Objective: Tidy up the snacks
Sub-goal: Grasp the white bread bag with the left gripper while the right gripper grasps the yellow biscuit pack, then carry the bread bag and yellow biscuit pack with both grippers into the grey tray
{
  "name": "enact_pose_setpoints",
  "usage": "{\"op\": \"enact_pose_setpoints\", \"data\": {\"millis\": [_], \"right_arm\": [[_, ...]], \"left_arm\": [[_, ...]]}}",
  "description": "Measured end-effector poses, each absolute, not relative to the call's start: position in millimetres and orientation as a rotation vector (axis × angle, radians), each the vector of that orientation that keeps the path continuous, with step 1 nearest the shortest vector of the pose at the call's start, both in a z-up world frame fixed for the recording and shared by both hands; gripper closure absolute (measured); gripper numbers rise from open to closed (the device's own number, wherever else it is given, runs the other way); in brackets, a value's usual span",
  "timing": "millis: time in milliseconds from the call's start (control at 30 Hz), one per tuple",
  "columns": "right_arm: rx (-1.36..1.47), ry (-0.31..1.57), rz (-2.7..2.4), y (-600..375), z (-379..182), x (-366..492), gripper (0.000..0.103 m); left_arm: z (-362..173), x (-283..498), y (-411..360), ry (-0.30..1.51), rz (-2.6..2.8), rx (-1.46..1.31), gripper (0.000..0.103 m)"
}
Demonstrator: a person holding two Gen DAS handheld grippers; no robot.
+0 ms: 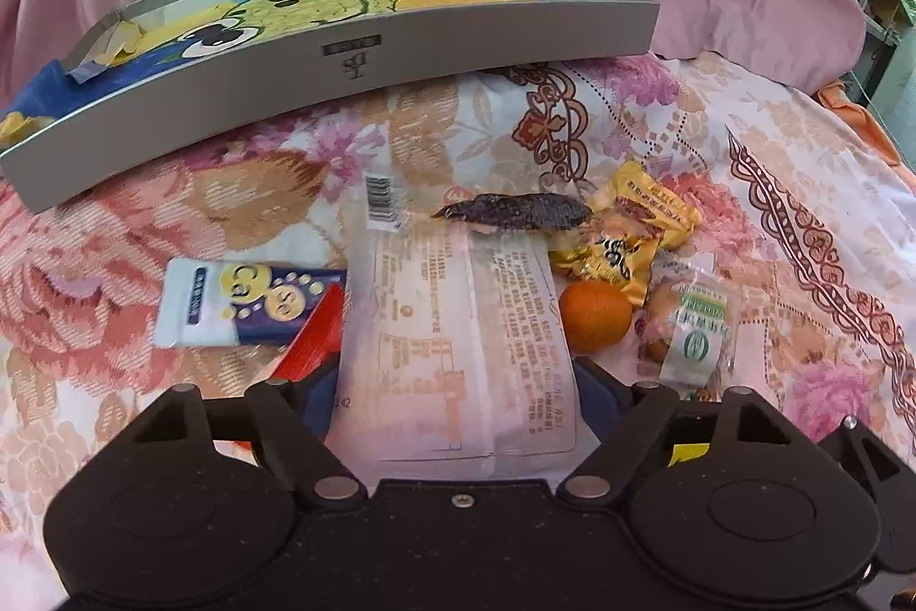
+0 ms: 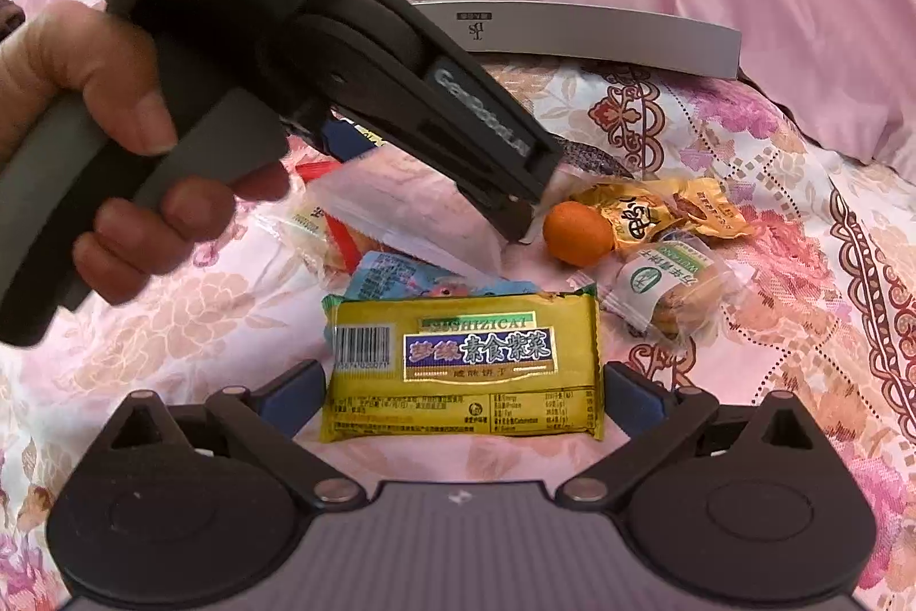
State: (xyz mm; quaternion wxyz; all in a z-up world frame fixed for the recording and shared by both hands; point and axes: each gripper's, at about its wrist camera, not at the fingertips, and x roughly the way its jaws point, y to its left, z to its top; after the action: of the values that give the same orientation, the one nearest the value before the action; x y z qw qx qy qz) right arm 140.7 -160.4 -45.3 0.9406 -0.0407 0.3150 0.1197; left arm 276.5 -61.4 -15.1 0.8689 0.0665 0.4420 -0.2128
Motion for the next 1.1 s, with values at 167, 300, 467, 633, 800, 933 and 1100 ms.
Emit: {"op": "enact_pose_setpoints", "data": {"millis": [167, 300, 467, 633, 800, 933, 1100], "right_arm": [[-0.104, 0.638, 0.225, -156, -45, 140, 0.0], [-0.161, 0.635, 0.212, -146, -47, 138, 0.0], [-0.23, 0.637, 0.174, -133, -55, 140, 0.0], [-0.197, 0.642, 0.159, -136, -55, 140, 0.0], [-0.156, 0.638, 0.169, -145, -53, 137, 0.005], [-0.133, 0.627, 0.167, -150, -48, 128, 0.01], [-0.101, 0.617, 0.183, -154, -45, 112, 0.011]], "left_arm": [[-12, 268, -42, 0.928, -0.469, 0.092, 0.023], [-11, 260, -30, 0.937, -0.498, 0.07, 0.021], [-12, 266, -45, 0.927, -0.462, 0.131, 0.015], [-17, 272, -67, 0.931, -0.426, 0.211, 0.015], [-15, 266, -58, 0.927, -0.413, 0.191, 0.025], [-13, 252, -41, 0.928, -0.41, 0.146, 0.028], [-10, 222, -12, 0.922, -0.389, 0.062, 0.029]]}}
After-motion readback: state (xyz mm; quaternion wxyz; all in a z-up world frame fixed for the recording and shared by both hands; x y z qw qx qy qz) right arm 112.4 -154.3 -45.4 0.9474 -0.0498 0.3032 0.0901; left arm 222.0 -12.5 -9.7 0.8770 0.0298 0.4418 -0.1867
